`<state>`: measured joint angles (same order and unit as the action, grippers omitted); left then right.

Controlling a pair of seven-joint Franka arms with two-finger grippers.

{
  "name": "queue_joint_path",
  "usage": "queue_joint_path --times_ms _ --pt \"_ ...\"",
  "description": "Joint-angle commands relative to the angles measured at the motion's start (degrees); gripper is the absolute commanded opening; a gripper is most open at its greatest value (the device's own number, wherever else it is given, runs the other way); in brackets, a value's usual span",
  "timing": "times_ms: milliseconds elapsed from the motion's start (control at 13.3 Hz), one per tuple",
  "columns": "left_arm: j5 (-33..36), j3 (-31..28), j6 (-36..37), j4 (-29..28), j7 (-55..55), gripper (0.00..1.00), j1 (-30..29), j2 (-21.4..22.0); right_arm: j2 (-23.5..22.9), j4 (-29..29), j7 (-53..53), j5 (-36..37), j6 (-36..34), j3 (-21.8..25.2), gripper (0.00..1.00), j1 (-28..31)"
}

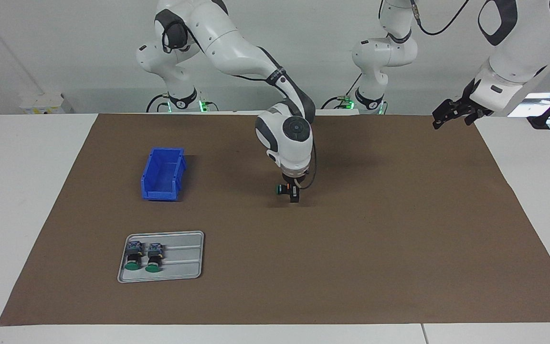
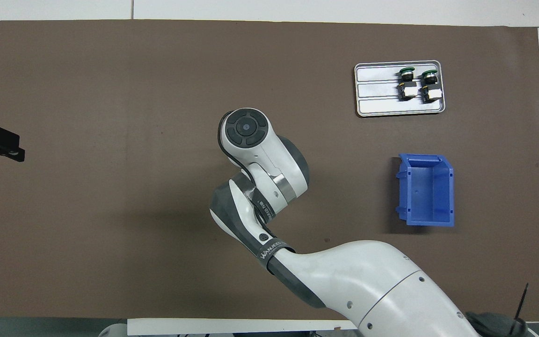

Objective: Place and press button with both arms

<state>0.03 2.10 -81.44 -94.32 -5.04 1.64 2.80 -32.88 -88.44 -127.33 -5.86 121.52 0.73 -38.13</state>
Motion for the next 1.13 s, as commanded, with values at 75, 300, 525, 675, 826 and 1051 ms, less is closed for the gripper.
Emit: queue_joint_path --times_ms 75,300,525,675,826,1051 --pt "-0.03 0.27 -0.38 -2.36 -5.83 1.0 -0.41 2.21 8.77 -0.15 5.83 -0.56 -5.04 -0.38 0.98 6.55" --pt "-0.03 0.36 -0.56 -2.8 -13.21 1.0 0.55 2.3 16.33 -0.15 19.34 -0.56 -13.99 -0.38 0.98 13.67" --pt "-0.03 0.62 -1.08 -3.5 -29.44 1.0 5.81 1.77 23.28 -0.24 42.52 -0.56 -24.98 -0.12 0.98 22.19" --pt "-0.12 0.71 -2.49 -5.42 -40.18 1.0 9.42 1.77 26.97 -0.41 55.11 -0.56 -31.05 -0.03 0.98 27.73" --pt "-0.38 0.8 -5.38 -7.18 -54.12 1.0 13.8 1.07 30.58 -0.33 65.05 -0.21 -35.28 0.06 0.98 32.74" --pt "-1.95 0.8 -9.24 -7.81 -70.32 1.0 18.91 -1.91 34.37 -0.06 84.98 0.58 -39.34 0.32 0.98 39.69"
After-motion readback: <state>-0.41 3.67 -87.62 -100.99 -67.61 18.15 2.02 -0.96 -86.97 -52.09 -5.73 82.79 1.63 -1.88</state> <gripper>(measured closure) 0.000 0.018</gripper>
